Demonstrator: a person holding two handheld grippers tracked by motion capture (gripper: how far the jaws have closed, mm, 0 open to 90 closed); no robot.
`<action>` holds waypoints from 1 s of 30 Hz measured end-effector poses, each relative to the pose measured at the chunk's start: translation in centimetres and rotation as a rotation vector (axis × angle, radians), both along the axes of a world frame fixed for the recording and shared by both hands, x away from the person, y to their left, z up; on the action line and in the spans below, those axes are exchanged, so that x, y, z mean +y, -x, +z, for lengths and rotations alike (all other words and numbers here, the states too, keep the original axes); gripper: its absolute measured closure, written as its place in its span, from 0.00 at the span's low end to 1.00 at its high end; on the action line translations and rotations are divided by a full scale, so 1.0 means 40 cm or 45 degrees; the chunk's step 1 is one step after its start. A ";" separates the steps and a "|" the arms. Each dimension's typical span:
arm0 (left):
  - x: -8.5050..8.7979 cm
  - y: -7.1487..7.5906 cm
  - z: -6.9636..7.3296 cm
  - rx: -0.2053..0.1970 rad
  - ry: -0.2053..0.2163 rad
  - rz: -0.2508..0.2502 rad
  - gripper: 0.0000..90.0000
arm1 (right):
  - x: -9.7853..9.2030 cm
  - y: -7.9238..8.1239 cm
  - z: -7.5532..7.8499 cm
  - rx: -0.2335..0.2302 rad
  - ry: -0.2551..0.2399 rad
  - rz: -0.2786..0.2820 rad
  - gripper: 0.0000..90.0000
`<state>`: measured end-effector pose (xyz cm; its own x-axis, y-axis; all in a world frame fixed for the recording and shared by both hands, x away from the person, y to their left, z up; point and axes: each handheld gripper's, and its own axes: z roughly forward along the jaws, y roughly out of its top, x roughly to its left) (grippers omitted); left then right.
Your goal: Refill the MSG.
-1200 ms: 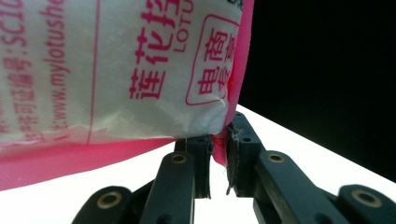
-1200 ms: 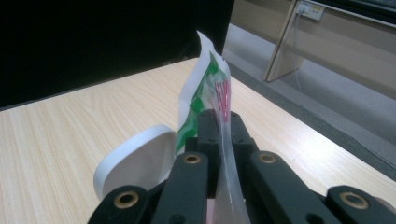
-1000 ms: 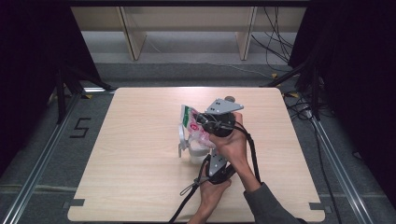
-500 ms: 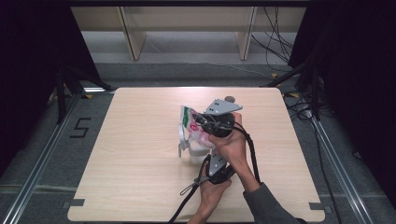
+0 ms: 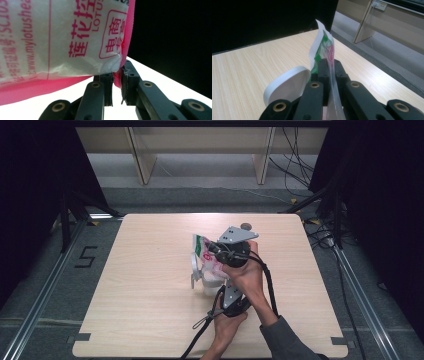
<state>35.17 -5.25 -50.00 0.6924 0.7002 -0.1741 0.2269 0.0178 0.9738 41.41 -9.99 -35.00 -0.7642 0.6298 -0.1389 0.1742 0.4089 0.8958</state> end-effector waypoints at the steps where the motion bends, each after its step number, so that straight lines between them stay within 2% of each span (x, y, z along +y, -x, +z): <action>1: 0.001 0.000 0.000 -0.002 -0.002 0.001 0.89 | 0.002 0.003 -0.001 0.025 -0.020 -0.012 0.98; 3: 0.001 0.000 0.001 -0.002 -0.001 0.000 0.89 | 0.000 0.000 0.001 -0.013 -0.015 0.002 0.98; 7: 0.000 -0.002 0.000 0.000 0.009 -0.011 0.89 | 0.006 0.003 -0.004 0.011 -0.014 -0.013 0.98; 8: 0.001 -0.003 0.000 0.001 0.013 -0.010 0.89 | 0.007 0.001 -0.003 -0.005 -0.001 0.001 0.98; 9: 0.001 -0.003 0.000 0.001 0.016 -0.011 0.89 | 0.008 0.004 -0.002 0.017 -0.001 0.004 0.98; 10: -0.001 -0.006 -0.001 0.003 0.023 -0.056 0.89 | 0.008 0.004 -0.001 0.021 -0.002 0.009 0.98; 11: 0.002 -0.004 -0.001 0.000 0.015 -0.011 0.89 | 0.009 0.005 -0.001 0.017 -0.003 0.009 0.98; 12: 0.002 -0.004 -0.001 0.000 0.015 -0.012 0.89 | 0.010 0.008 -0.002 0.034 -0.013 -0.002 0.98; 13: -0.001 -0.007 -0.001 -0.002 0.024 -0.059 0.89 | 0.009 0.007 -0.001 0.033 -0.006 -0.002 0.98; 14: -0.007 -0.002 -0.002 0.041 0.063 -0.066 0.89 | 0.010 0.007 -0.001 0.037 -0.006 0.002 0.98; 15: -0.009 0.000 -0.002 0.055 0.075 -0.069 0.89 | 0.010 0.007 -0.001 0.039 0.000 0.003 0.98; 16: -0.008 0.000 -0.002 0.054 0.074 -0.070 0.89 | 0.009 0.003 -0.001 -0.003 0.017 0.018 0.98; 21: -0.010 0.001 -0.001 0.051 0.071 -0.070 0.89 | 0.009 0.005 0.000 0.024 0.004 0.018 0.98; 24: -0.010 0.002 -0.001 0.053 0.065 -0.072 0.89 | 0.006 0.003 0.000 0.015 -0.014 0.004 0.98; 26: -0.010 0.002 -0.002 0.052 0.063 -0.071 0.89 | 0.002 -0.001 0.001 -0.015 -0.008 0.000 0.98; 30: -0.010 0.002 -0.001 0.052 0.065 -0.071 0.89 | 0.003 0.001 0.001 -0.003 -0.021 -0.001 0.98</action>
<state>35.09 -5.66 -50.05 0.7215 0.6504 -0.2376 0.2686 0.0534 0.9618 41.39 -9.89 -34.96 -0.7635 0.6326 -0.1304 0.1721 0.3939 0.9029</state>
